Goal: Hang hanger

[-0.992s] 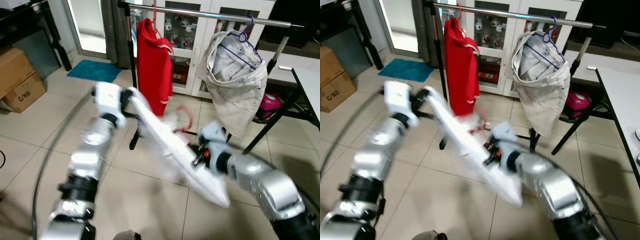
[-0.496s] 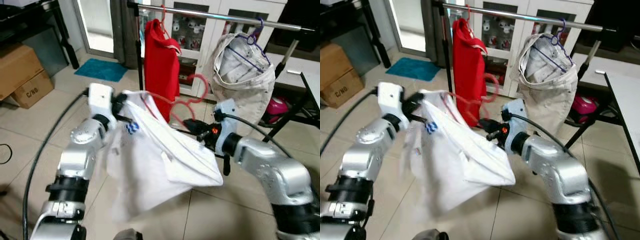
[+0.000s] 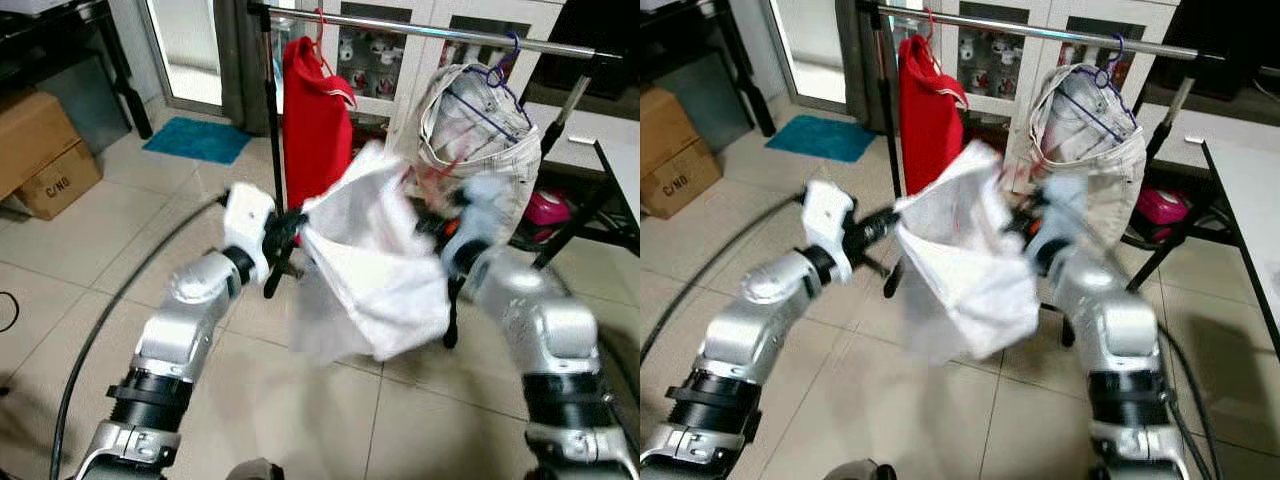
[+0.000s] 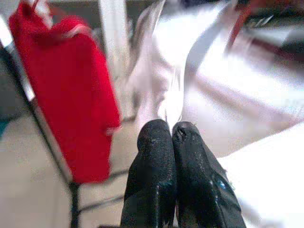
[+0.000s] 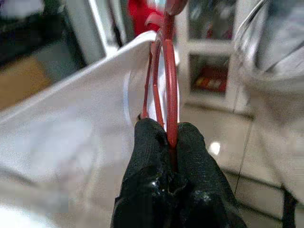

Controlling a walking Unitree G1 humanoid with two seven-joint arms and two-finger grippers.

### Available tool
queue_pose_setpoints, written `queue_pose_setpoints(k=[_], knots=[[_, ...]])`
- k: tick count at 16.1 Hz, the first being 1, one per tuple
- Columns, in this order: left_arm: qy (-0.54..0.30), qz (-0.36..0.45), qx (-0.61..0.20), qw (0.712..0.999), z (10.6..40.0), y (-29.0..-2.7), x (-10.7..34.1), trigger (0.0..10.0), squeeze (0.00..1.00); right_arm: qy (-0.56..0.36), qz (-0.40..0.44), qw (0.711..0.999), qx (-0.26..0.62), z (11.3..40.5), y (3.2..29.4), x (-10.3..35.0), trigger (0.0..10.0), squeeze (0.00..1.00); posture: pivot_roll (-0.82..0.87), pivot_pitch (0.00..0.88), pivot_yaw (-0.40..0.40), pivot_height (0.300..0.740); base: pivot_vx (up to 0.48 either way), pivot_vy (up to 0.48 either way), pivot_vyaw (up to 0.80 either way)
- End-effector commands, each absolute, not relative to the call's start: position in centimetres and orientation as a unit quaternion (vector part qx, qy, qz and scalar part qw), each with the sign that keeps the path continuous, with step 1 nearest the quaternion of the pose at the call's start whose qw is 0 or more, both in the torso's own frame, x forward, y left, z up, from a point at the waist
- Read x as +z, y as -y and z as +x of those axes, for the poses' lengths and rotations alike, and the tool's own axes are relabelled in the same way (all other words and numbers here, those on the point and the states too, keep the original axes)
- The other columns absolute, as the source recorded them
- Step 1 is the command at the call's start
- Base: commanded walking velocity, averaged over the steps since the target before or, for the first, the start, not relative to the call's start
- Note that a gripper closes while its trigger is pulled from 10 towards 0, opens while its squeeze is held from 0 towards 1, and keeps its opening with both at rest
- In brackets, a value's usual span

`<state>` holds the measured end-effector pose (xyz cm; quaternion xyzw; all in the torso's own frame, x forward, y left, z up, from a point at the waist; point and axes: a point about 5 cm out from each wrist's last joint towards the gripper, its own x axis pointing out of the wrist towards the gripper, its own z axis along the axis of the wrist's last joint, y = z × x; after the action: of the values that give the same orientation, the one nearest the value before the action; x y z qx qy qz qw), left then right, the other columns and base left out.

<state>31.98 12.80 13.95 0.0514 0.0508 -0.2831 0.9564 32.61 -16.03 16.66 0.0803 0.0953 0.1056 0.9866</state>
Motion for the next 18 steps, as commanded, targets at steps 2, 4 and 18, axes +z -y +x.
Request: queue_pose_setpoints(k=[2, 4, 18], knots=[[-0.062, 0.057, -0.283, 0.955, 31.8, -12.9, 13.8, 0.0, 0.0, -0.064, 0.076, 0.991, 0.088, 32.9, 16.8, 17.8, 10.0, 0.0, -0.08, 0.0, -0.011, 0.74, 0.0, 0.0, 0.0], [-0.061, 0.057, -0.282, 0.956, 31.7, -12.8, 13.7, 0.0, 0.0, -0.055, 0.058, 0.991, 0.106, 33.1, 16.1, 18.1, 10.0, 0.0, -0.08, 0.0, -0.019, 0.74, 0.0, 0.0, 0.0], [-0.029, 0.099, -0.429, 0.898, 30.4, -13.6, 16.0, 10.0, 1.0, -0.021, 0.083, 0.984, 0.156, 34.0, 14.2, 19.8, 10.0, 0.0, -0.08, 0.0, -0.053, 0.74, 0.0, 0.0, 0.0]])
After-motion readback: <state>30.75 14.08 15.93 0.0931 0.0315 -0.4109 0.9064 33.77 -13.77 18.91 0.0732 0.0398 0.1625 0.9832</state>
